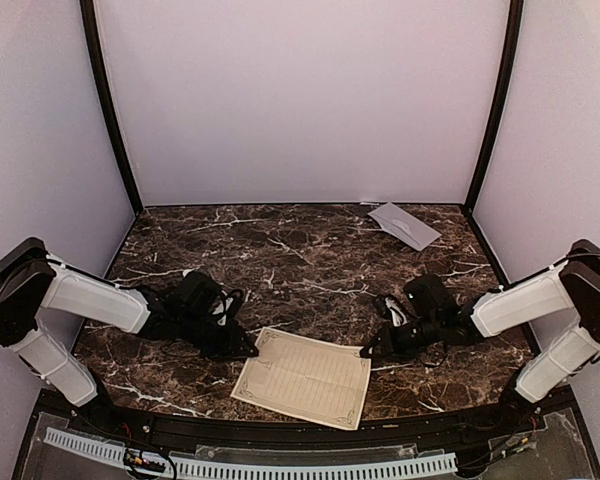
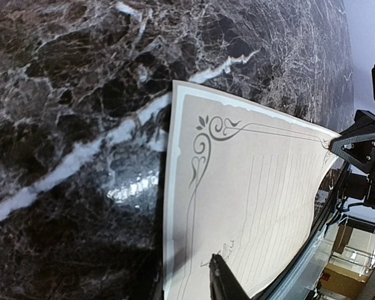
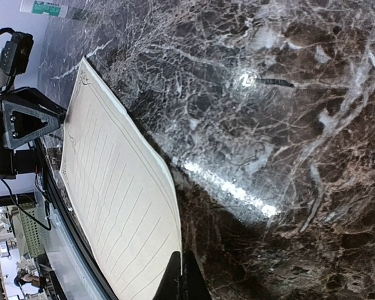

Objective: Place the letter into the envelope and seal it
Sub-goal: Pick up the letter from the center of the board.

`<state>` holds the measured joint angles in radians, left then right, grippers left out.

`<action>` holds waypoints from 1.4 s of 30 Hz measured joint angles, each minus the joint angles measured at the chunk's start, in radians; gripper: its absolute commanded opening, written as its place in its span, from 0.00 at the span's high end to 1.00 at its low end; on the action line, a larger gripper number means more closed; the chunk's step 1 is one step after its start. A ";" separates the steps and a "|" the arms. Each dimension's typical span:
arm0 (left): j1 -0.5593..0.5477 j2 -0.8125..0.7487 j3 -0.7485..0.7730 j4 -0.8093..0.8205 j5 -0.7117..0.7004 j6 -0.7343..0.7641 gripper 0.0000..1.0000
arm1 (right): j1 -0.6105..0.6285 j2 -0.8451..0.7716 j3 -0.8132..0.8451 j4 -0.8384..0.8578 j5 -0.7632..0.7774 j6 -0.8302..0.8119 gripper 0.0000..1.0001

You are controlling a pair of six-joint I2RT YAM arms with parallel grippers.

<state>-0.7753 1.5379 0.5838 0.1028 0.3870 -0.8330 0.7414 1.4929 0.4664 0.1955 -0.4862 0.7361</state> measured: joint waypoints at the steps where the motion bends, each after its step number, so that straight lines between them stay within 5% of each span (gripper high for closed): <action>1: 0.000 0.000 -0.003 0.009 -0.001 -0.002 0.67 | 0.000 0.000 0.000 0.003 0.000 0.001 1.00; 8: -0.003 -0.111 -0.003 -0.073 -0.098 0.022 0.28 | -0.001 -0.081 0.045 -0.095 0.032 -0.037 1.00; 11: 0.002 -0.211 0.076 -0.208 -0.185 0.090 0.20 | -0.006 -0.132 0.142 -0.186 0.061 -0.089 1.00; 23: 0.127 -0.229 0.658 -0.460 -0.111 0.544 0.16 | -0.009 -0.132 0.592 -0.525 0.021 -0.359 1.00; 33: 0.050 -0.198 0.655 -0.335 0.219 0.817 0.14 | 0.055 -0.060 0.877 -0.807 -0.154 -0.525 1.00; 42: 0.014 -0.186 0.533 -0.253 0.309 0.877 0.13 | 0.072 -0.003 0.988 -0.958 -0.345 -0.621 1.00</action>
<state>-0.7612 1.3521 1.1164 -0.1501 0.6964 0.0444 0.8131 1.4902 1.4544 -0.7620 -0.8310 0.1154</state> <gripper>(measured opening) 0.873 0.002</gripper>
